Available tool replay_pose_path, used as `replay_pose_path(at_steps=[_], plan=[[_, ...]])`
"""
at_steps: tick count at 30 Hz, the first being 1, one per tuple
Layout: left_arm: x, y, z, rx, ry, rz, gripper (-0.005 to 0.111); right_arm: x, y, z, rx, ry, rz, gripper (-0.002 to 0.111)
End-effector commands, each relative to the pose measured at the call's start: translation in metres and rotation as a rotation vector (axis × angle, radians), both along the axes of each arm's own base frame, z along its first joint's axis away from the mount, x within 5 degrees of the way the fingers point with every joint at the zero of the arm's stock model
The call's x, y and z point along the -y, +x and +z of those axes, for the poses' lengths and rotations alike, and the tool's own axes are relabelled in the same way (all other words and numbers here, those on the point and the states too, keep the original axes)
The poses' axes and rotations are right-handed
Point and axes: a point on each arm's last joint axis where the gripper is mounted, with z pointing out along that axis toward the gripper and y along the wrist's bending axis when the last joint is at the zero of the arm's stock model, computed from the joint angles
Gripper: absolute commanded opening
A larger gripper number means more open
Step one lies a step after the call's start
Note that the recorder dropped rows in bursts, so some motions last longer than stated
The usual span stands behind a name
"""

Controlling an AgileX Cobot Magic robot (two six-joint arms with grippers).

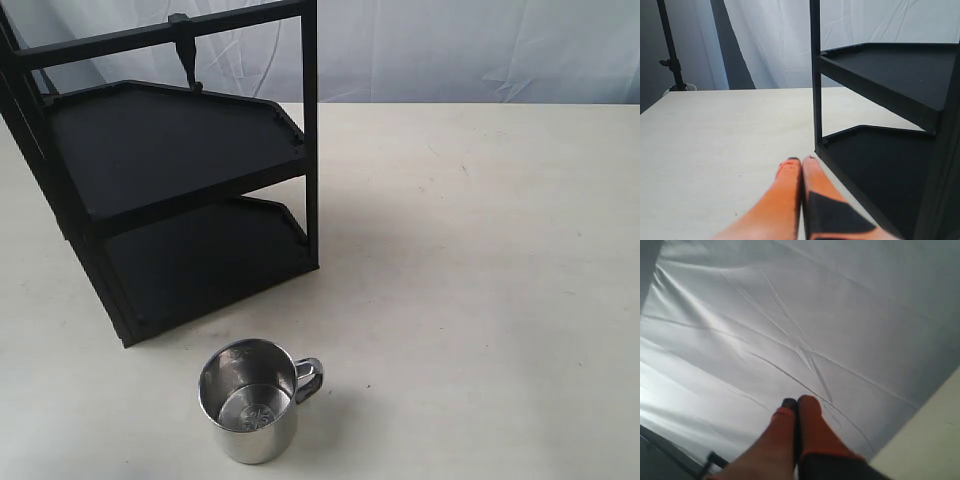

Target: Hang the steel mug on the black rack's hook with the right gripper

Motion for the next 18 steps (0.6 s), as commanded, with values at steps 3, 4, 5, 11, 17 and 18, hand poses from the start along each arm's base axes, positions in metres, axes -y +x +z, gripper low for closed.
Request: replay_pose_path(at_steps=[3,4,5,11,17,18], plan=[[0.000,0.000,0.000,0.002,-0.003,-0.001,0.002,-0.002,0.023,0.062,-0.388,-0.611,0.017,-0.001],[0.000,0.000,0.000,0.002,-0.003,-0.001,0.002,-0.003,0.033,0.073,-0.458,-0.710,0.049,-0.001],[0.000,0.000,0.000,0.002,-0.003,-0.001,0.002,-0.004,0.041,0.080,-0.519,-0.776,0.081,-0.001],[0.000,0.000,0.000,0.002,-0.003,-0.001,0.002,-0.010,0.109,0.096,-0.995,-1.000,0.397,-0.001],[0.000,0.000,0.000,0.002,-0.003,-0.001,0.002,-0.053,0.152,0.058,-1.095,-0.915,0.866,-0.001],[0.000,0.000,0.000,0.002,-0.003,-0.001,0.002,-0.065,0.155,0.048,-1.111,-0.909,0.941,-0.001]])
